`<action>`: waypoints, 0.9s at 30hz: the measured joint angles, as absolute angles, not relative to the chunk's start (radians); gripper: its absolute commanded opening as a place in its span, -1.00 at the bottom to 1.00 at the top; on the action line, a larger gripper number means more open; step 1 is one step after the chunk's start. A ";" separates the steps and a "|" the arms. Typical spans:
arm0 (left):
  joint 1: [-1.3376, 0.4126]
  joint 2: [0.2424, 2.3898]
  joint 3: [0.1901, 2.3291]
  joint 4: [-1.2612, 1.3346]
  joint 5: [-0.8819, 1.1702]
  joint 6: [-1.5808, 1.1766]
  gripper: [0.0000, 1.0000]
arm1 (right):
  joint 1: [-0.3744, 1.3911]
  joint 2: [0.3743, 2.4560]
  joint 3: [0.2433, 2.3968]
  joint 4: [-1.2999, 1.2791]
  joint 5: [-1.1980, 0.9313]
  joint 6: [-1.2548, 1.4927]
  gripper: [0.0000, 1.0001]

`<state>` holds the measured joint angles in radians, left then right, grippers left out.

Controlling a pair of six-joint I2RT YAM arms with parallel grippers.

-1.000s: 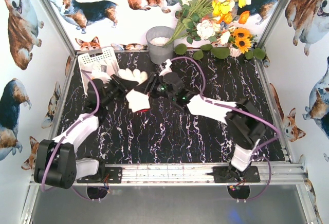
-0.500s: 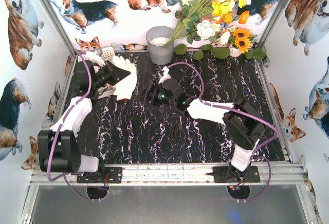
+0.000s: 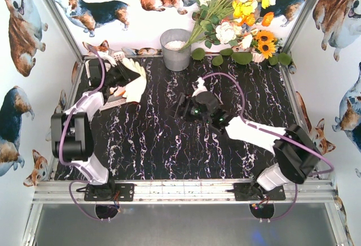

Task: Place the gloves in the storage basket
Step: Place the glove in the bin.

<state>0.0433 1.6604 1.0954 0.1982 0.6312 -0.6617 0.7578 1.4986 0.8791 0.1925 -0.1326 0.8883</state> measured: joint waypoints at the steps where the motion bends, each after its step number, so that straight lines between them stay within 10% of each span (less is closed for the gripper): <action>1: 0.050 1.681 1.104 0.210 0.629 -0.668 -1.00 | 0.755 1.480 0.871 0.179 -0.127 0.884 0.42; 27: 0.183 1.876 1.179 0.624 0.478 -1.005 -1.00 | 0.741 1.224 0.722 0.002 0.020 0.839 0.44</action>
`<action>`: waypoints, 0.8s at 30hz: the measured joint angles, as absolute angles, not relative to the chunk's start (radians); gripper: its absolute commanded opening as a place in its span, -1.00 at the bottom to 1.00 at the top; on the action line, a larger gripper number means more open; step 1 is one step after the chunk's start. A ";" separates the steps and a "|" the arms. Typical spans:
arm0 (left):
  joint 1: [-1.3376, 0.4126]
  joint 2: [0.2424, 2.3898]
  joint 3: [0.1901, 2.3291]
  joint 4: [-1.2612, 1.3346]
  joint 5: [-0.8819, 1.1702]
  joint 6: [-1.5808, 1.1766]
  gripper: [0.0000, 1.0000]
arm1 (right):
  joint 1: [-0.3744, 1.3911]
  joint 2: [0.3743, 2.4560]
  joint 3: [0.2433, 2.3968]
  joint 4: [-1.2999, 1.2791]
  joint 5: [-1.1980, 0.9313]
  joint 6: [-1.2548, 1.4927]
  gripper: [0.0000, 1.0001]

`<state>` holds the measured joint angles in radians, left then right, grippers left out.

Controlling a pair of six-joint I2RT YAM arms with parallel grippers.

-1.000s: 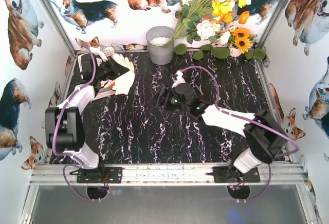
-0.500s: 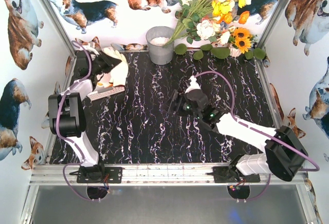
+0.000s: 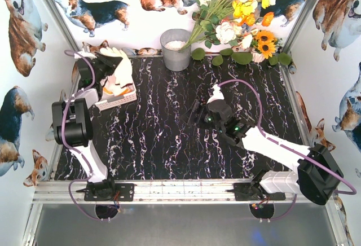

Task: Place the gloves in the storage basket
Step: Place the glove in the bin.

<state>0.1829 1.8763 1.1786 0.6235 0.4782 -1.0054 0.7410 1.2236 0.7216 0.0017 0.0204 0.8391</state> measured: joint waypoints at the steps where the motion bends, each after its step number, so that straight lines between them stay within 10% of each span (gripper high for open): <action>1: 0.183 1.885 1.178 0.625 0.473 -1.011 -1.00 | 0.741 1.223 0.722 0.002 0.022 0.839 0.44; 24: 0.183 1.982 1.119 0.670 0.381 -0.994 -1.00 | 0.741 1.208 0.706 -0.031 0.037 0.845 0.44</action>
